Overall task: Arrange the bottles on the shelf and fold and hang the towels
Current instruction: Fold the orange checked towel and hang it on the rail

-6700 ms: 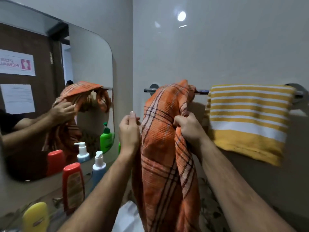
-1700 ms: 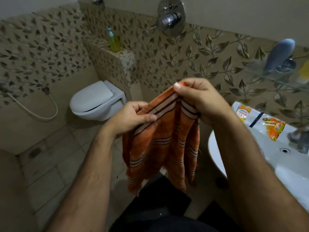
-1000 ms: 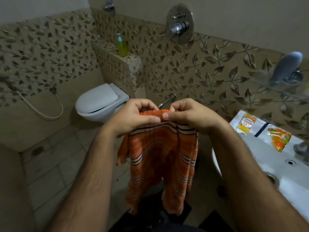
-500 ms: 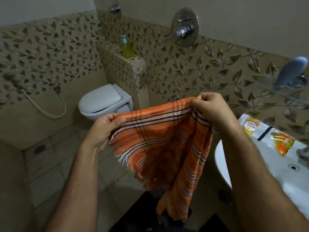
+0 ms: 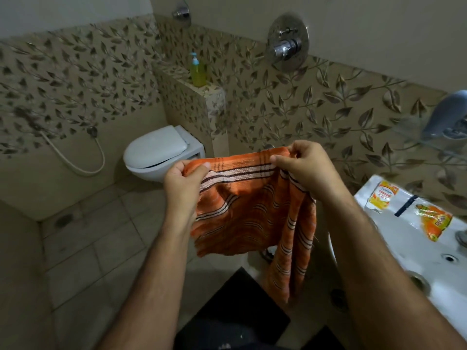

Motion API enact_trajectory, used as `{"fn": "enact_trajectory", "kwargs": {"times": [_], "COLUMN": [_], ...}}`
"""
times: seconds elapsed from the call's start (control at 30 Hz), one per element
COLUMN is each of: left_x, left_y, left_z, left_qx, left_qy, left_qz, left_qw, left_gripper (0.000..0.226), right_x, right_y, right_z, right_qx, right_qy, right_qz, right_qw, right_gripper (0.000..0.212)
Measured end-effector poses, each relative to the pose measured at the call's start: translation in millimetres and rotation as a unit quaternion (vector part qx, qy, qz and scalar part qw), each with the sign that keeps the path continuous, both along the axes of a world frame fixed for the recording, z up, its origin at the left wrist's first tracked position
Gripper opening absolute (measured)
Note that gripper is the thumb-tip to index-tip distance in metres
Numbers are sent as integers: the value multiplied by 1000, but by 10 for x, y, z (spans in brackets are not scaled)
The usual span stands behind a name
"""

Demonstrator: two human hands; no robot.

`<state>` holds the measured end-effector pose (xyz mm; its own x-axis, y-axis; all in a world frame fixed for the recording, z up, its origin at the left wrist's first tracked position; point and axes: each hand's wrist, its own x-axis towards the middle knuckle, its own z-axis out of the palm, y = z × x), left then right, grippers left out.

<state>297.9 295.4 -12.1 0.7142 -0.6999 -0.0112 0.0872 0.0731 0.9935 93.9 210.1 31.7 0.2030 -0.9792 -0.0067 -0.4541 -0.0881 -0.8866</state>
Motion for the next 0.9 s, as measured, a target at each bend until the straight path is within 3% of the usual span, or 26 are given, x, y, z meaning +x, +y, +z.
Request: {"fn": "enact_trajectory", "kwargs": {"times": [0.13, 0.37, 0.57, 0.7, 0.9], "left_x": [78, 75, 521, 469, 295], "left_y": [13, 24, 161, 151, 147], "left_z": [13, -86, -120, -118, -182], "left_qx": [-5, -4, -5, 20, 53], "left_qy": [0, 12, 80, 54, -39], "left_qz": [83, 69, 158, 97, 30], "left_qw": [997, 998, 984, 994, 997], "left_gripper": [16, 14, 15, 10, 9], "right_x": [-14, 42, -165, -105, -21], "right_y": [7, -19, -221, -214, -50], "right_z": [-16, -52, -28, -24, -9], "right_qx": [-32, -56, -99, -73, -88], "right_qy": [42, 48, 89, 86, 76], "right_qz": [-8, -23, -127, -71, 38], "right_qw": [999, 997, 983, 991, 992], "right_gripper": [50, 7, 10, 5, 34]}}
